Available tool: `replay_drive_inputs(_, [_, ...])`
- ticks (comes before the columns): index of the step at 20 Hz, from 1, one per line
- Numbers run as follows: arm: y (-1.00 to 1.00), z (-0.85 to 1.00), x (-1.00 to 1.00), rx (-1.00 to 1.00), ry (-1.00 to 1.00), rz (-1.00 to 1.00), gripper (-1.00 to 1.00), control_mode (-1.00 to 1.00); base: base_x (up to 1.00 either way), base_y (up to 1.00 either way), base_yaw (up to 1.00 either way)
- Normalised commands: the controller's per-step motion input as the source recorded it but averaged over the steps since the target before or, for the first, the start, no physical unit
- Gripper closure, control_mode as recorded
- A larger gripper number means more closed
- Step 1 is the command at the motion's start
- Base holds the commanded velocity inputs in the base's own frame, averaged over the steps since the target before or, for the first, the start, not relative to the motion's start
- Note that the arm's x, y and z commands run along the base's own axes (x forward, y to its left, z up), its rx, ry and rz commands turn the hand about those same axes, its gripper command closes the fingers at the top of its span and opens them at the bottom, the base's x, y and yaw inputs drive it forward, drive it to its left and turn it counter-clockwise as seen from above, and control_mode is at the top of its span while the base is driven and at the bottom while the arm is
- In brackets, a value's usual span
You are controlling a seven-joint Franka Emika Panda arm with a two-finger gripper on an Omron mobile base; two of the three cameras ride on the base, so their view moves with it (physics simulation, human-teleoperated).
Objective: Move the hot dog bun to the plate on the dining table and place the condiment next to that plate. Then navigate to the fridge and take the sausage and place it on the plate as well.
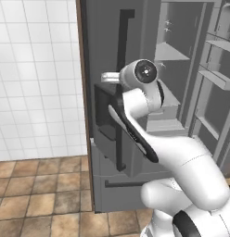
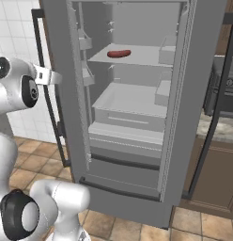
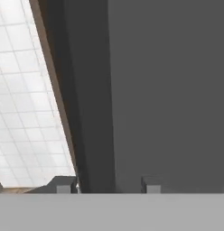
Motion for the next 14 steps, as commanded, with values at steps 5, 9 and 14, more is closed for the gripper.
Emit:
replay_drive_inputs(5, [-0.49,0.18,-0.66,0.24,0.01,-0.28,-1.0,-1.0,0.0,0.0,0.0])
replay_drive_inputs(9, [-0.93,0.49,-0.74,0.39,0.11,-0.23,-1.0,-1.0,0.0,0.0,0.0])
replay_drive_inputs(14, [-1.0,0.53,-0.4,0.44,0.24,-0.17,-1.0,-1.0,0.0,0.0,0.0])
